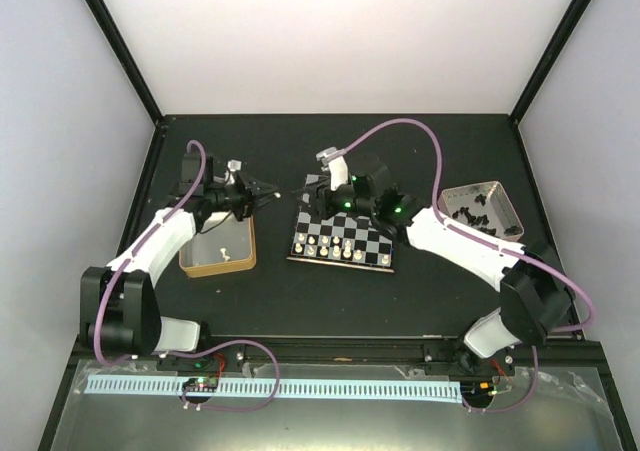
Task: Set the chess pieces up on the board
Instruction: Place the chess piece on the chessboard.
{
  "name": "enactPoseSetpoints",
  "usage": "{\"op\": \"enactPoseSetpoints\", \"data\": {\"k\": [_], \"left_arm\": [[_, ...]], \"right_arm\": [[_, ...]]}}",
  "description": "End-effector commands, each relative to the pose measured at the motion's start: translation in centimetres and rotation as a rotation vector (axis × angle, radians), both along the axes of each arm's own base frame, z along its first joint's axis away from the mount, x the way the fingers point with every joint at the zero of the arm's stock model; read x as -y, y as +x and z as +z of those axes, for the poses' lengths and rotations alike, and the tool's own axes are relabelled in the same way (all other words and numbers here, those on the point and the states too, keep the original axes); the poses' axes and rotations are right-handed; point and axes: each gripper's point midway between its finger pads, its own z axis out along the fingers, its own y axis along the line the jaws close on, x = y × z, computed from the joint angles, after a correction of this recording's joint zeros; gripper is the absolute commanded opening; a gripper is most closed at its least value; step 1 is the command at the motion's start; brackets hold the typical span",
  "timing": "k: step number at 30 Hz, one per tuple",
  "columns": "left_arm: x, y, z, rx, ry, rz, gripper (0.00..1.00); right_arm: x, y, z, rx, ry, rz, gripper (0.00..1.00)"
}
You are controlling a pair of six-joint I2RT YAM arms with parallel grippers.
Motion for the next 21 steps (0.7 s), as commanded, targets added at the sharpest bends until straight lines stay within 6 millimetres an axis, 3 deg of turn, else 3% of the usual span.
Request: {"op": "enactPoseSetpoints", "data": {"k": [1,10,15,21], "left_arm": [[3.5,-0.1,4.1,-0.005,-0.237,-0.057,0.08],[5.2,-1.2,5.3,-0.048,-0.306,-0.080,0.08],[5.5,-1.7,4.8,-0.063,-0.305,-0.088,0.08],[5.7,-1.9,4.4,-0.076,-0.308,-0.089,0.08]], "right_arm": [[-2.0,-0.3,0.6,0.053,0.034,0.025,0.58],[-2.9,0.5,0.0,0.038,0.026,-0.032,0.46],[-3.0,0.9,-0.3,0.036,0.019,-0.050,0.36],[-3.2,1.4,-0.4,0.046,-0.002,-0.060,0.32]]}}
